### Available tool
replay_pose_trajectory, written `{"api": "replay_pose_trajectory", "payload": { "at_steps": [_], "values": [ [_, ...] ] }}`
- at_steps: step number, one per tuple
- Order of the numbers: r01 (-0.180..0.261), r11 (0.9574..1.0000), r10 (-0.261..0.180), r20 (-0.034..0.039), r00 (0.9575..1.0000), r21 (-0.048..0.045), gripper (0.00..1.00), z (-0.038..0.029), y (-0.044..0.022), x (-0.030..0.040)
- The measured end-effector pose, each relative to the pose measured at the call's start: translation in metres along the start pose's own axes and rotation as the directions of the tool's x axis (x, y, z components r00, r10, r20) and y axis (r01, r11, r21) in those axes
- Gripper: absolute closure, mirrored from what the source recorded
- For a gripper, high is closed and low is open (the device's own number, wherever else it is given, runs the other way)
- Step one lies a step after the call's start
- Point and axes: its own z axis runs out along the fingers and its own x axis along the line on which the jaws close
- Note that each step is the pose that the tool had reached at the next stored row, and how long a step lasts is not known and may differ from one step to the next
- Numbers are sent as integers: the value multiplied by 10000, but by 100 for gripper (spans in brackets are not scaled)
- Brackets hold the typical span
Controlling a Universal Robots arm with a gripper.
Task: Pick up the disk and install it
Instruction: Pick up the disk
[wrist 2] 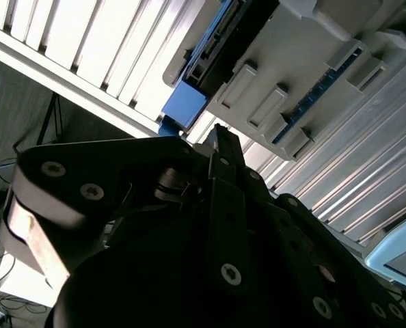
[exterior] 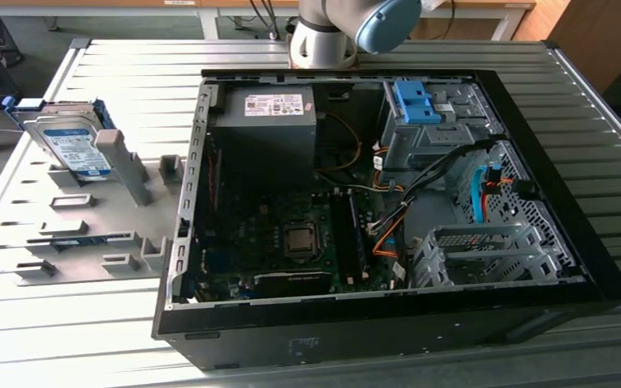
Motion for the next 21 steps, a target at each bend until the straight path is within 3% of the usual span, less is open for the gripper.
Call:
{"api": "replay_pose_trajectory", "payload": {
  "at_steps": [4,9,11,12,16,21],
  "values": [
    [-2,10000,2,5,10000,0,89,4,-1,-18],
    [-174,9998,174,11,9998,34,65,29,-2,-64],
    [-337,9994,337,17,9994,74,65,47,2,-71],
    [-445,9990,445,22,9990,87,58,57,2,-72],
    [-767,9970,766,39,9971,111,58,98,2,-78],
    [-788,9968,788,53,9969,110,58,111,1,-78]
  ]
}}
